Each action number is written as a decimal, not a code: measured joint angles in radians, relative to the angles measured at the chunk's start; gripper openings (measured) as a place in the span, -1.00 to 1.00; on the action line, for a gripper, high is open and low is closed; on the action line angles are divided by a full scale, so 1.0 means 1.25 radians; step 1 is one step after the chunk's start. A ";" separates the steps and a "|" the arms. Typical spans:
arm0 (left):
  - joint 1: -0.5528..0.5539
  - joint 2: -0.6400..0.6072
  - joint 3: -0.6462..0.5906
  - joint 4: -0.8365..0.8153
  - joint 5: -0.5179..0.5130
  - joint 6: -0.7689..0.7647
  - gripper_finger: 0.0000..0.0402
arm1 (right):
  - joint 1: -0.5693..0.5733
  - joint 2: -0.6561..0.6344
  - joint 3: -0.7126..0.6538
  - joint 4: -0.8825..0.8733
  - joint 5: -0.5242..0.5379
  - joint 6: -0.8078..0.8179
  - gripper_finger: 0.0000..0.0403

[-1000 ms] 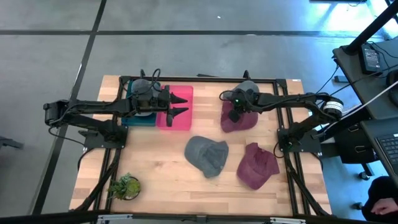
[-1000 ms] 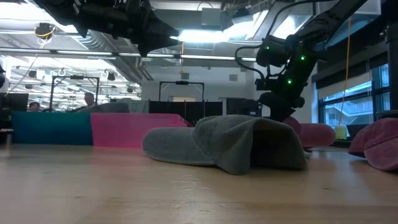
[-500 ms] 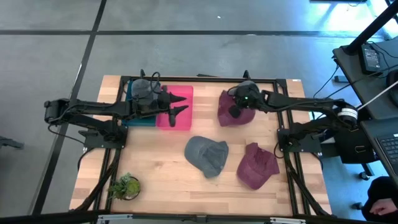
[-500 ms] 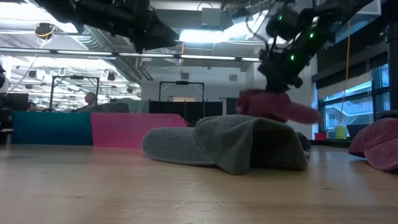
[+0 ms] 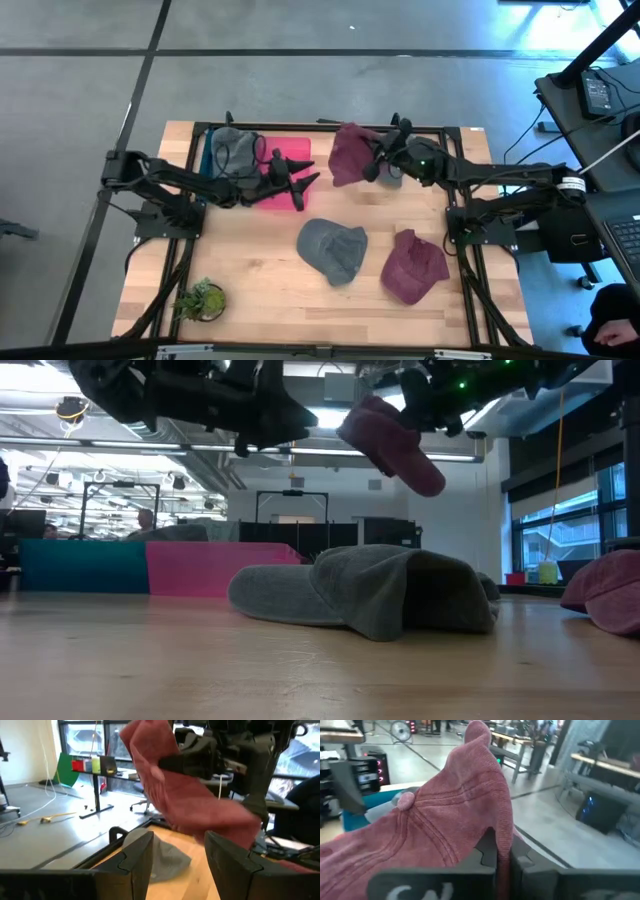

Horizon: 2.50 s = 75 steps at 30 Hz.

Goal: Pick & Place hat
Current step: Put the top red cap into the pink bin

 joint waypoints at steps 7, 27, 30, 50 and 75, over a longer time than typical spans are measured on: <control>0.004 0.019 0.000 0.067 0.015 -0.002 -0.15 | 0.058 0.006 0.000 -0.002 -0.001 -0.024 -0.97; 0.004 0.019 0.000 0.065 0.011 -0.051 -0.14 | 0.106 0.125 0.000 0.145 -0.043 -0.041 -0.97; 0.004 0.019 0.000 0.062 0.012 -0.050 -0.14 | 0.106 0.138 0.000 0.177 -0.049 -0.041 -0.97; 0.004 0.019 0.000 0.064 0.067 0.005 -0.91 | 0.106 0.160 0.000 0.219 -0.086 -0.047 -0.95; 0.012 -0.013 0.154 -0.265 0.114 0.232 -0.92 | 0.105 0.074 0.000 -0.257 0.043 -0.019 0.08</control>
